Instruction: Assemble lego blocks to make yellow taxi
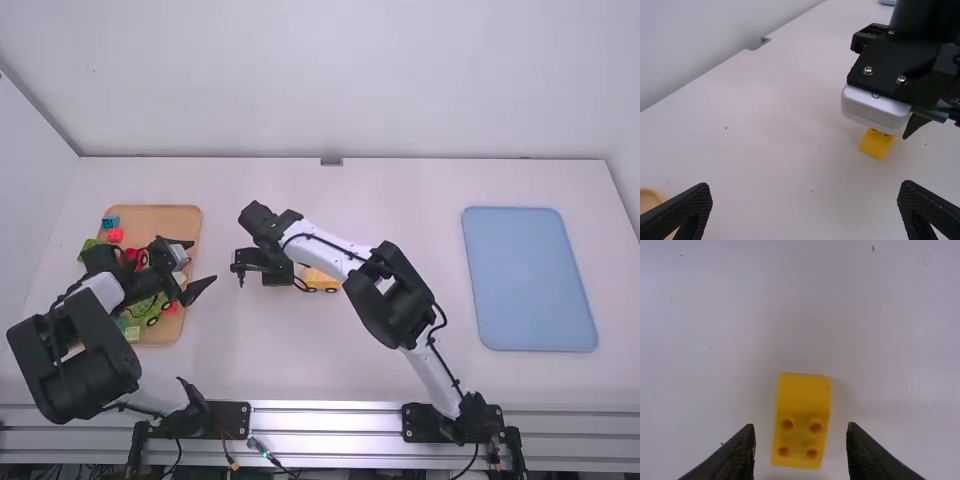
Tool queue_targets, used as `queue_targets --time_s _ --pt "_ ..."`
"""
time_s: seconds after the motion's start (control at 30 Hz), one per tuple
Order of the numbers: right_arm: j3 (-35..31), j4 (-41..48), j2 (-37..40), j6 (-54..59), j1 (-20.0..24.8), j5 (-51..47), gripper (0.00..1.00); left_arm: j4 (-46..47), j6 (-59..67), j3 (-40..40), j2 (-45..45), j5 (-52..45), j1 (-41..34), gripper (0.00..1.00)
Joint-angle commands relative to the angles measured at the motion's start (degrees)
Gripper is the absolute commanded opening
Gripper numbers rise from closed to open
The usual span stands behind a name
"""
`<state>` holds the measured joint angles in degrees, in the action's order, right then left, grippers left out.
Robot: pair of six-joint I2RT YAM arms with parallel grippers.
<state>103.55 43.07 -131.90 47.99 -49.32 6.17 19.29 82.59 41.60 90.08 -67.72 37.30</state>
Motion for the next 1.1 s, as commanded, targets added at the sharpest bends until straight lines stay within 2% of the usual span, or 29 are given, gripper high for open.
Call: queue_targets --time_s 0.0,0.03,0.07,0.1,0.27,0.47,0.6,0.77,0.83,1.0,1.07 --pt "1.5 0.2 -0.9 -0.2 0.2 0.0 0.71 0.4 0.8 -0.8 -1.0 -1.9 0.2 0.99" --pt "1.5 0.2 -0.9 -0.2 0.2 0.0 0.76 0.3 0.8 -0.8 -1.0 -1.9 0.2 0.99" --pt "1.5 0.0 -0.9 -0.2 0.2 0.0 0.97 0.4 0.8 -0.8 -1.0 -1.9 0.2 0.99" --pt "1.5 -0.5 -0.9 -0.2 0.2 0.0 0.99 0.3 0.8 -0.8 -1.0 -1.9 0.2 0.99" --pt "1.5 -2.1 -0.5 -0.1 0.3 -0.3 0.99 -0.1 0.8 -0.8 -1.0 -1.9 0.2 0.99" --pt "1.5 0.4 2.6 0.0 2.6 0.4 0.99 -1.1 0.8 -0.7 -1.0 -2.0 0.2 0.99" --pt "1.5 5.9 8.2 3.1 7.2 8.1 0.99 -2.4 -0.5 -0.7 -1.1 -6.3 0.2 0.99" --pt "1.1 8.2 13.3 5.9 14.3 18.8 0.99 -3.1 -1.4 -0.7 -1.1 -10.9 -1.1 0.99" --pt "0.0 8.0 14.7 6.6 16.9 21.8 0.99 -3.5 -1.6 -0.7 -1.0 -9.6 -2.6 0.99" --pt "-6.5 3.7 16.6 7.5 22.6 28.3 0.99 -11.4 -11.4 -0.7 -1.0 -2.8 -11.4 0.99" --pt "-11.7 -1.4 17.8 5.9 24.7 29.2 0.99 -13.5 -9.9 -0.7 -1.0 0.6 -17.3 0.99"
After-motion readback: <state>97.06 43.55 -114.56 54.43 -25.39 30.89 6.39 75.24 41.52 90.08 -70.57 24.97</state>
